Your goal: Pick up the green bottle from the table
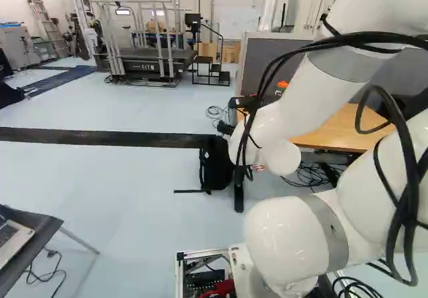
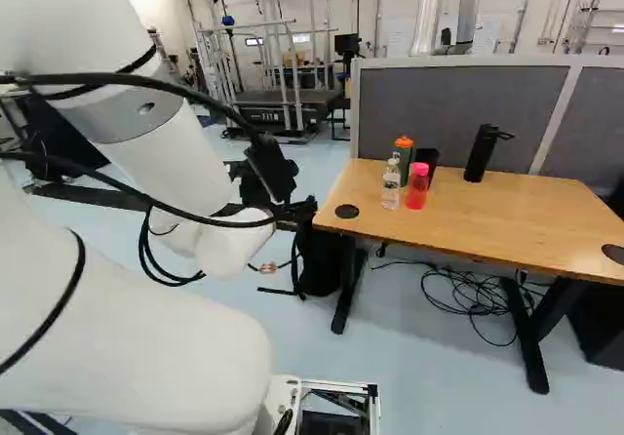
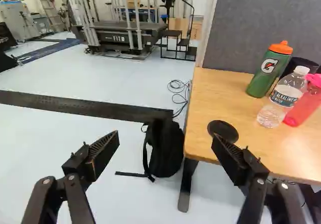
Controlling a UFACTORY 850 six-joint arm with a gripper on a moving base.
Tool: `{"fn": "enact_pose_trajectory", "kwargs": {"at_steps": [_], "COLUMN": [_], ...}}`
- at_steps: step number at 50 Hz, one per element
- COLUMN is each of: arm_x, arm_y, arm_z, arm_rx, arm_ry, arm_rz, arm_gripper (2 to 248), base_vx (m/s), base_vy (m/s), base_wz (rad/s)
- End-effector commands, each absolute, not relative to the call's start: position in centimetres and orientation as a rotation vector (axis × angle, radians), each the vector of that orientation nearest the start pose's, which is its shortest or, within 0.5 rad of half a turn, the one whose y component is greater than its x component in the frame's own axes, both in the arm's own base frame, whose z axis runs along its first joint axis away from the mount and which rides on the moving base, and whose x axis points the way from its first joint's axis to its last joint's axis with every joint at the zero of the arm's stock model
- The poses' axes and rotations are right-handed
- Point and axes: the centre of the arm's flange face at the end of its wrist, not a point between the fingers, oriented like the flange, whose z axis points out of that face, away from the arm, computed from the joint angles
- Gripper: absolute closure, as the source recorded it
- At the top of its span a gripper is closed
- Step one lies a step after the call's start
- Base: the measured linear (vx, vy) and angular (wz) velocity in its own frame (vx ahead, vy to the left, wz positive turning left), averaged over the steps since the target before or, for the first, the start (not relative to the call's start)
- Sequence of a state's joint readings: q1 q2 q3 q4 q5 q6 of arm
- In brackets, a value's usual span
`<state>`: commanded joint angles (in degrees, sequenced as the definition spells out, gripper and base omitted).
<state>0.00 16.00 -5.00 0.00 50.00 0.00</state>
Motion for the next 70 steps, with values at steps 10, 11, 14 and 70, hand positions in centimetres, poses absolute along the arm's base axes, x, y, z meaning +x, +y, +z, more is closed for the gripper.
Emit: {"fn": "enact_pose_trajectory", "kwargs": {"at_steps": [10,11,14,70], "arm_x": [27.03,27.03,27.03,27.74], "arm_y": [0.0,0.0,0.0,0.23], "arm_z": [36.56,36.56,36.56,36.66], "arm_rx": [-2.558,-2.558,-2.558,-2.558], "arm_ry": [0.0,0.0,0.0,-0.004], "arm_rz": [-1.824,-1.824,-1.824,-1.817], "arm_gripper": [3,3,3,3], "base_vx": [0.226,0.236,0.207,0.182], "base_vy": [0.009,0.015,0.025,0.068], "base_wz": [-0.258,-0.292,-0.257,-0.279]}}
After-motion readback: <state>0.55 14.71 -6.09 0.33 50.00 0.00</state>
